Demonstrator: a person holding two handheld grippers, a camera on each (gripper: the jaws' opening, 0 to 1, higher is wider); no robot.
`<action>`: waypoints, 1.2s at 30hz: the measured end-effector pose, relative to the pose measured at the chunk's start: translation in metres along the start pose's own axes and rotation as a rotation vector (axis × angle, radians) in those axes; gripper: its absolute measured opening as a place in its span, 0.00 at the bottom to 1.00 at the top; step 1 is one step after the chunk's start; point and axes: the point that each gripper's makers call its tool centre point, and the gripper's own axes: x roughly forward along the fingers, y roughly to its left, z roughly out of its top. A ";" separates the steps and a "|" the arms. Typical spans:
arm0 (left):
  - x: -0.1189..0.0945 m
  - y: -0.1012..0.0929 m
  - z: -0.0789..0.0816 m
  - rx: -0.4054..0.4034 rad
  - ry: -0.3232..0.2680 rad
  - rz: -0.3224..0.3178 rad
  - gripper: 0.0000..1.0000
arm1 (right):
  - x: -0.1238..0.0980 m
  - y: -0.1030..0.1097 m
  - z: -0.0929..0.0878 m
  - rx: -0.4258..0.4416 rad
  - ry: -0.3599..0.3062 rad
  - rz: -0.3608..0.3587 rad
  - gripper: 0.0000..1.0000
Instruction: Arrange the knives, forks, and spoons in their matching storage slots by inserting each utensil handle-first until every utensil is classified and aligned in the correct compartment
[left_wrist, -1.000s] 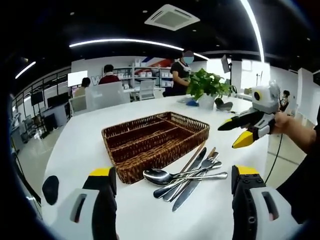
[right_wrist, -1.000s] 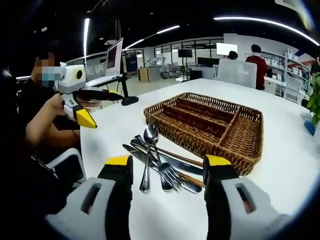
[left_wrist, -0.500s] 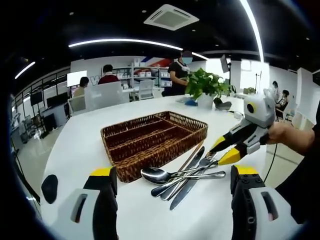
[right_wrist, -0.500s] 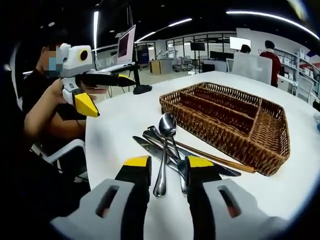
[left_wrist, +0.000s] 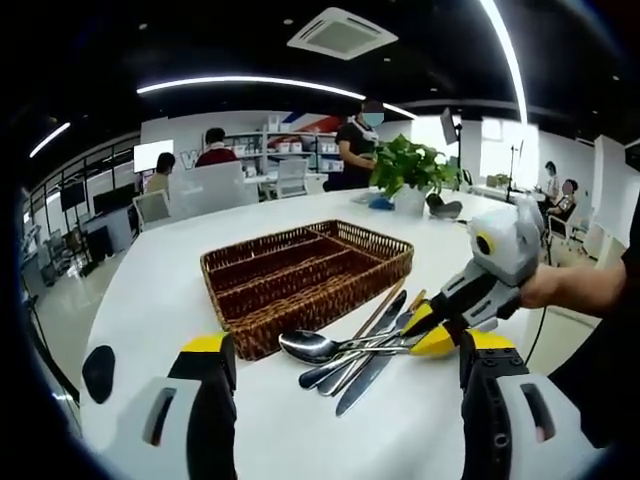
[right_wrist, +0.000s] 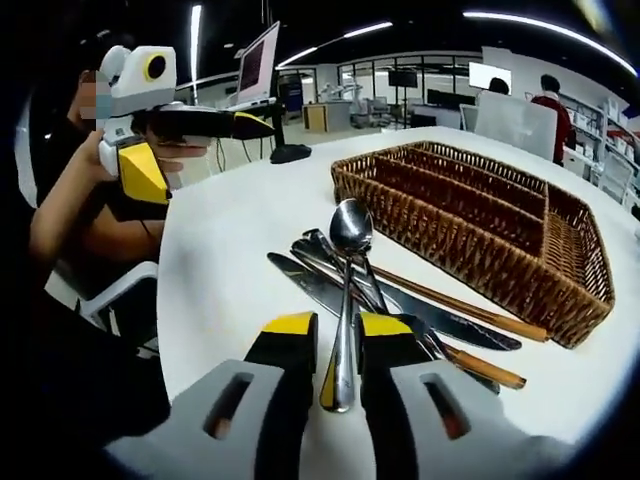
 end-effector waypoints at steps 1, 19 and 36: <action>0.000 0.000 0.000 0.000 0.001 0.000 0.95 | 0.001 -0.001 -0.001 0.001 0.003 -0.009 0.14; 0.008 -0.002 -0.007 0.010 0.021 -0.018 0.94 | 0.006 -0.002 -0.011 -0.028 0.032 -0.042 0.04; 0.017 0.005 -0.020 0.031 0.047 -0.042 0.93 | 0.016 0.000 -0.010 0.020 -0.009 -0.007 0.00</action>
